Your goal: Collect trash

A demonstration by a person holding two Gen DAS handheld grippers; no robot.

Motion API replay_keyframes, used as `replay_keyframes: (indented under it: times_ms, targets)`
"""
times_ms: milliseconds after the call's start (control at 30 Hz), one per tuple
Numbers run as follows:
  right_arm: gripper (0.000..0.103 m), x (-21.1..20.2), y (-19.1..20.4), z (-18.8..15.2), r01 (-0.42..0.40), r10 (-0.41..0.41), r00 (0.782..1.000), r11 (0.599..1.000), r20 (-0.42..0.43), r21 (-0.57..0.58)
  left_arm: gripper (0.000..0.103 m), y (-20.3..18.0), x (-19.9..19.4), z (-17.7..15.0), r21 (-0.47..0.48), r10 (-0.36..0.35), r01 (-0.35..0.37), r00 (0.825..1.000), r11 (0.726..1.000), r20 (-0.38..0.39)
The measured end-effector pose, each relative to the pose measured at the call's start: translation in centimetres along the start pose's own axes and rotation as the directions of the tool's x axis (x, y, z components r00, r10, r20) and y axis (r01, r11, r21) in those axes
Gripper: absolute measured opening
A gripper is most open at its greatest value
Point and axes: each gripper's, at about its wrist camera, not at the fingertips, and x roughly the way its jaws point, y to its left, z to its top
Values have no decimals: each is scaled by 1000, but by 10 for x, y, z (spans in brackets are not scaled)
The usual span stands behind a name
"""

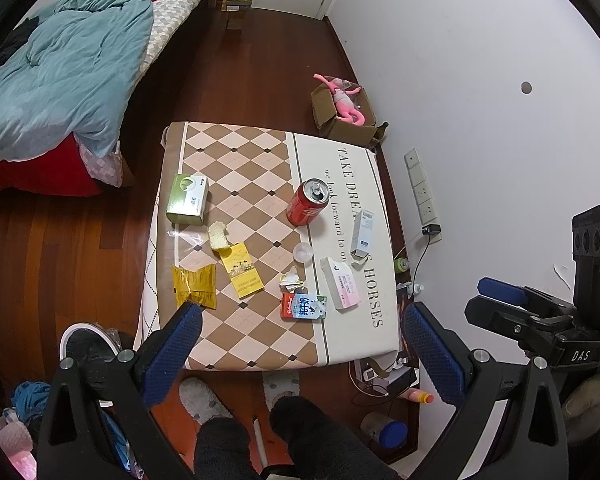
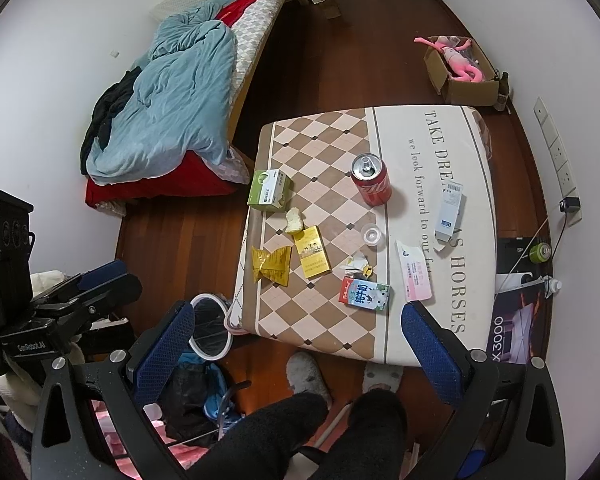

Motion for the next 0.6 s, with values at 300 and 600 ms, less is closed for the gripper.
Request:
replay_keyframes:
  times_ms: [300,600]
  targets:
    - [103,0,1,0,-3,3,1000,1000,2,-2,103,-1,-2,1,1,-3,3,1000,1000,0]
    - [103,0,2,8,-4,4,1000,1000,4,-10,103,-4,0,8,2,-2,2,1000,1000,-4]
